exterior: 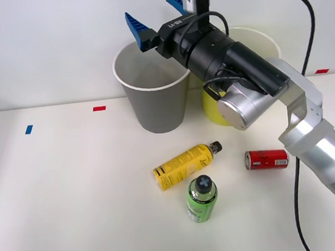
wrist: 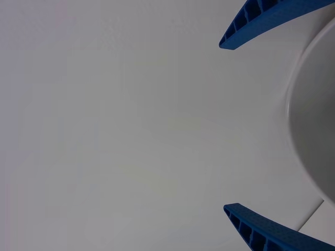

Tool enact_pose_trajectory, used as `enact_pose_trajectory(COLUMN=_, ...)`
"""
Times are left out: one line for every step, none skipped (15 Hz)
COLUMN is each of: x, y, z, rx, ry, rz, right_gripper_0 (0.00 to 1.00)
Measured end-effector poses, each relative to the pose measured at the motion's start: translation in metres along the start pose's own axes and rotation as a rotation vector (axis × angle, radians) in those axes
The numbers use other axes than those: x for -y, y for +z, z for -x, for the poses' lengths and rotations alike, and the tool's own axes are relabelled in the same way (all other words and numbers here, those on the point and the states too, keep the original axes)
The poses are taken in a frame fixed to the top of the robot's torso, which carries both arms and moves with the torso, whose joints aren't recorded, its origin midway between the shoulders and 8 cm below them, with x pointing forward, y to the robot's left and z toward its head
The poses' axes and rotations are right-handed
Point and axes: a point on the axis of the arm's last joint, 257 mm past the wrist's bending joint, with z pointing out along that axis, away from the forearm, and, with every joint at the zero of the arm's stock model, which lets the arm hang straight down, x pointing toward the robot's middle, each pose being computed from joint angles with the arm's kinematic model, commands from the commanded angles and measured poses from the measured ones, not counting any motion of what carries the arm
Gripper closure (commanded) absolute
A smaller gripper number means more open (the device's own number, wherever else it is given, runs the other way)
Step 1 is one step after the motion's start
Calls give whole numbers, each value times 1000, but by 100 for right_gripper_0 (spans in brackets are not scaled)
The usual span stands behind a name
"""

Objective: Put cans in the gray bin, plastic bottles in the light green bin

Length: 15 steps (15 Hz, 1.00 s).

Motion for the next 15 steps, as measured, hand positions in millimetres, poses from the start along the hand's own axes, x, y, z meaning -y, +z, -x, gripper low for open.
enact_pose_trajectory(x=2, y=-14, z=0, rx=4, ry=4, rz=-2, right_gripper_0=0)
enact_pose_trajectory(x=5, y=-30, z=0, rx=13, ry=9, rz=-6, right_gripper_0=0)
enact_pose_trajectory(x=8, y=-45, z=-1, rx=20, ry=14, rz=-13, right_gripper_0=0)
enact_pose_trajectory(x=12, y=-61, z=-1, rx=42, ry=20, rz=-18, right_gripper_0=0)
enact_pose_trajectory(x=16, y=-78, z=0, rx=74, ry=30, rz=-24, right_gripper_0=0)
enact_pose_trajectory(x=21, y=-96, z=0, rx=105, ry=39, rz=-31, right_gripper_0=0)
enact_pose_trajectory(x=25, y=-114, z=-3, rx=127, ry=48, rz=-42, right_gripper_0=0)
enact_pose_trajectory(x=29, y=-133, z=-4, rx=144, ry=51, rz=-52, right_gripper_0=0)
enact_pose_trajectory(x=33, y=-152, z=-5, rx=151, ry=50, rz=-63, right_gripper_0=0)
enact_pose_trajectory(x=36, y=-172, z=-9, rx=145, ry=50, rz=-78, right_gripper_0=0)
enact_pose_trajectory(x=36, y=-191, z=-8, rx=145, ry=48, rz=-89, right_gripper_0=0)
enact_pose_trajectory(x=37, y=-210, z=-10, rx=138, ry=47, rz=-104, right_gripper_0=0)
enact_pose_trajectory(x=39, y=-229, z=-13, rx=130, ry=46, rz=-125, right_gripper_0=0)
enact_pose_trajectory(x=41, y=-246, z=-16, rx=130, ry=44, rz=-146, right_gripper_0=0)
enact_pose_trajectory(x=44, y=-261, z=-21, rx=125, ry=46, rz=-175, right_gripper_0=0)
